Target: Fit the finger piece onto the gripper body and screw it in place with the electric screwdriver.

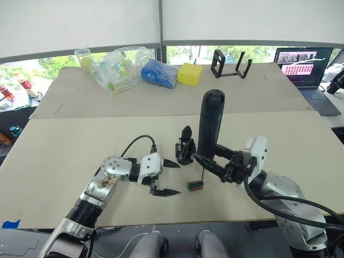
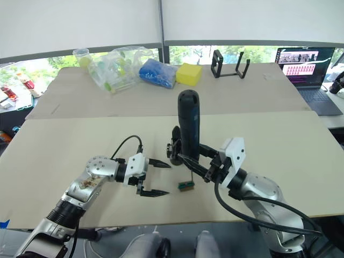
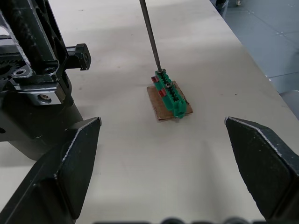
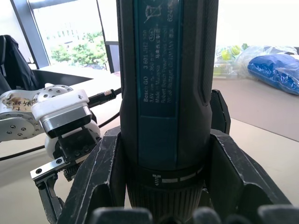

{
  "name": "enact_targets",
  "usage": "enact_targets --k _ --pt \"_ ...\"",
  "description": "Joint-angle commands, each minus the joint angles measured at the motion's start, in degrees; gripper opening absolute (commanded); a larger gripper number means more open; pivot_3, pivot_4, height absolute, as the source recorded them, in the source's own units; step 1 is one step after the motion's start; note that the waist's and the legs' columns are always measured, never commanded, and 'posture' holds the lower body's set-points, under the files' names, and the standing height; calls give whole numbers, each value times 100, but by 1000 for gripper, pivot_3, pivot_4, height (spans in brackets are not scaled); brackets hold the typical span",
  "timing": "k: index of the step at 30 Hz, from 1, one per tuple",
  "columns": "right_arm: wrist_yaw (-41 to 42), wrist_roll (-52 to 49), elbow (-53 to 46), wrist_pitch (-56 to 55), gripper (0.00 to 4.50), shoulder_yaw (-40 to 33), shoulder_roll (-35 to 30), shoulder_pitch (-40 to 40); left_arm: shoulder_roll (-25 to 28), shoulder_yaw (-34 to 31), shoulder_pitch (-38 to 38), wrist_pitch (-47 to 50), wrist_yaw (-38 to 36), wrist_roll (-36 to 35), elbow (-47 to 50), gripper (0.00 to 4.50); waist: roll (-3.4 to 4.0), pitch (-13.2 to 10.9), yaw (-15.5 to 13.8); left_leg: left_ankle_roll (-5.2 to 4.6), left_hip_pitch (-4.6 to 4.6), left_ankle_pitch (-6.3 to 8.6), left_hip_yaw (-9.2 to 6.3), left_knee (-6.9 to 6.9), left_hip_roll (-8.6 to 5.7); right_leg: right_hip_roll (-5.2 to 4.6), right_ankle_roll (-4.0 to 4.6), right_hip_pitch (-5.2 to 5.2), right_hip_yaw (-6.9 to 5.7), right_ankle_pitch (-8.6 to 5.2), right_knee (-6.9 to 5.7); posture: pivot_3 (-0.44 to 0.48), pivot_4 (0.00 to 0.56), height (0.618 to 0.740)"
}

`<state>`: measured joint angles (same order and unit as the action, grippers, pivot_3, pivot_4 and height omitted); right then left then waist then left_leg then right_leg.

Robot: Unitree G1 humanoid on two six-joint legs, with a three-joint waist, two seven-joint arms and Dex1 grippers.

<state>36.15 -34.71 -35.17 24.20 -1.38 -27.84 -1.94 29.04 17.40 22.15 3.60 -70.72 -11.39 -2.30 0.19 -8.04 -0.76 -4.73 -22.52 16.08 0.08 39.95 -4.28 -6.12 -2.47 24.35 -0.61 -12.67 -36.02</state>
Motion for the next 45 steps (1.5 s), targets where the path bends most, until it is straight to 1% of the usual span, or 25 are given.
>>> enact_targets --k 1,24,40,45 --pt "-17 -141 -248 -109 1913 -213 -19 -133 30 -105 90 -168 -16 -39 7 4500 0 0 0 0 0 0 0 0 0 0 0 0 0 0 0 0 150 740" --pt "105 -101 -366 -186 1913 -81 -23 121 33 -105 144 -220 -21 -35 -67 4500 0 0 -1 0 0 0 0 0 0 0 0 0 -1 0 0 0 150 740" --pt "198 -123 -334 -202 1913 -131 -27 115 28 -106 156 -216 -11 -38 -69 4500 -1 -1 0 0 0 0 0 0 0 0 0 0 0 0 0 0 150 740" --pt "30 -283 -466 -114 1913 -224 8 -119 33 -105 143 -222 -20 -44 -62 4500 -1 -1 6 -1 0 0 0 0 0 0 0 1 1 0 0 0 150 740"
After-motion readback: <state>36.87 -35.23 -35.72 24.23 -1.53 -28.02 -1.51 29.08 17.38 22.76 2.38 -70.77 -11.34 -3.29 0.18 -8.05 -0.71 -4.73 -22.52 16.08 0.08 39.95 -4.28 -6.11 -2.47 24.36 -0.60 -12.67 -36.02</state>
